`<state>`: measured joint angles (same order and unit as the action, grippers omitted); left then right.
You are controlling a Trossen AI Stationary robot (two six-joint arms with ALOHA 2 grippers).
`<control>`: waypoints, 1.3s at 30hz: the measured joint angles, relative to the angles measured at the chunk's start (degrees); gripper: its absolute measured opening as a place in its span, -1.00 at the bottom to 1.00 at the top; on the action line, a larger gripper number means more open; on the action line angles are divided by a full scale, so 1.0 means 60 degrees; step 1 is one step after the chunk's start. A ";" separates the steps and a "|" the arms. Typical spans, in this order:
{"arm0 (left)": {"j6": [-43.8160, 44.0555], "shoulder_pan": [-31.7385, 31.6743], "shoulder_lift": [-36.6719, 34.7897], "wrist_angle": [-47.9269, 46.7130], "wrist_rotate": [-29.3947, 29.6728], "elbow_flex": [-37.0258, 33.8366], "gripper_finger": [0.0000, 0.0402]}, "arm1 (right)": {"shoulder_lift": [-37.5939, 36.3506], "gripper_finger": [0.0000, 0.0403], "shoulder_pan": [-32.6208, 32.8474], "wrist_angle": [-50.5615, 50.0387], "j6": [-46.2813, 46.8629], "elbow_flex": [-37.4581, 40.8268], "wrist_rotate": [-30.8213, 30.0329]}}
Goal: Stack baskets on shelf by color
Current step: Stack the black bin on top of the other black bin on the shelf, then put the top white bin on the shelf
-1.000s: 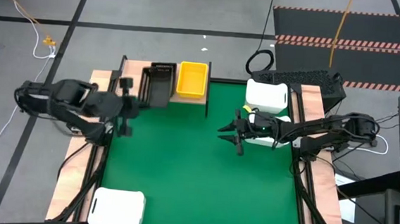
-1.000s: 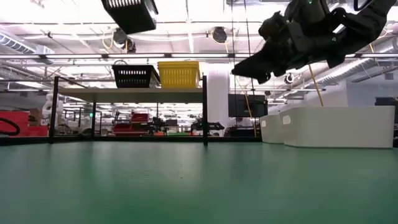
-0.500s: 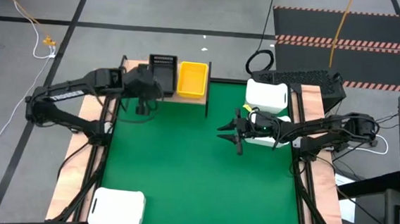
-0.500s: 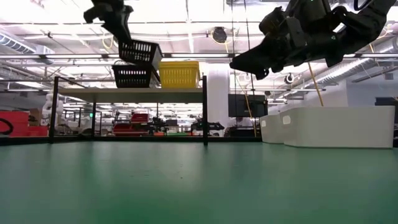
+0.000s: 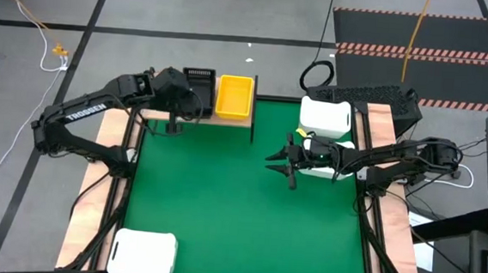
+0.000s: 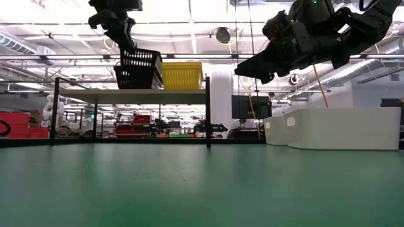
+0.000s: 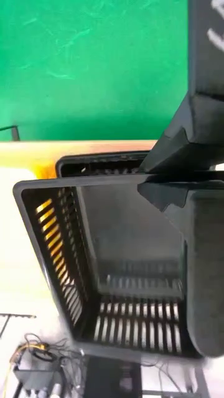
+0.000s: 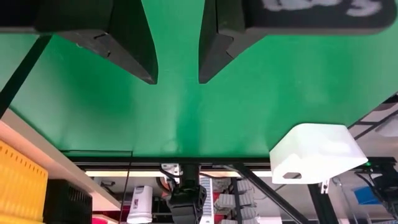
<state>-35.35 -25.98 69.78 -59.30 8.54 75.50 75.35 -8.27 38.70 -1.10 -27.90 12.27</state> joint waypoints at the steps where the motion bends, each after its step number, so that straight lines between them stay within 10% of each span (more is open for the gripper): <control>1: -0.0139 -0.0003 0.0052 -0.0001 -0.0005 -0.0002 -0.85 | 0.0000 -0.46 0.0000 0.0001 0.0024 0.0000 0.0000; 11: 0.0007 0.0001 0.0266 -0.0001 0.0061 0.0001 -0.85 | 0.0000 -0.46 0.0000 0.0004 0.0068 0.0000 0.0000; 31: 0.2663 0.0315 -0.2160 0.1205 0.2879 0.0004 0.03 | 0.0000 -0.46 0.0000 -0.0066 0.0072 0.0000 -0.0015; 39: 0.5725 0.1313 -0.3206 -0.0426 0.0874 -0.0112 0.03 | 0.0000 -0.46 0.0142 -0.0247 -0.0136 0.0000 -0.0032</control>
<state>-1.00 -18.11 50.54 -61.86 13.78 74.83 75.35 -7.42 37.22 -1.92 -27.90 12.08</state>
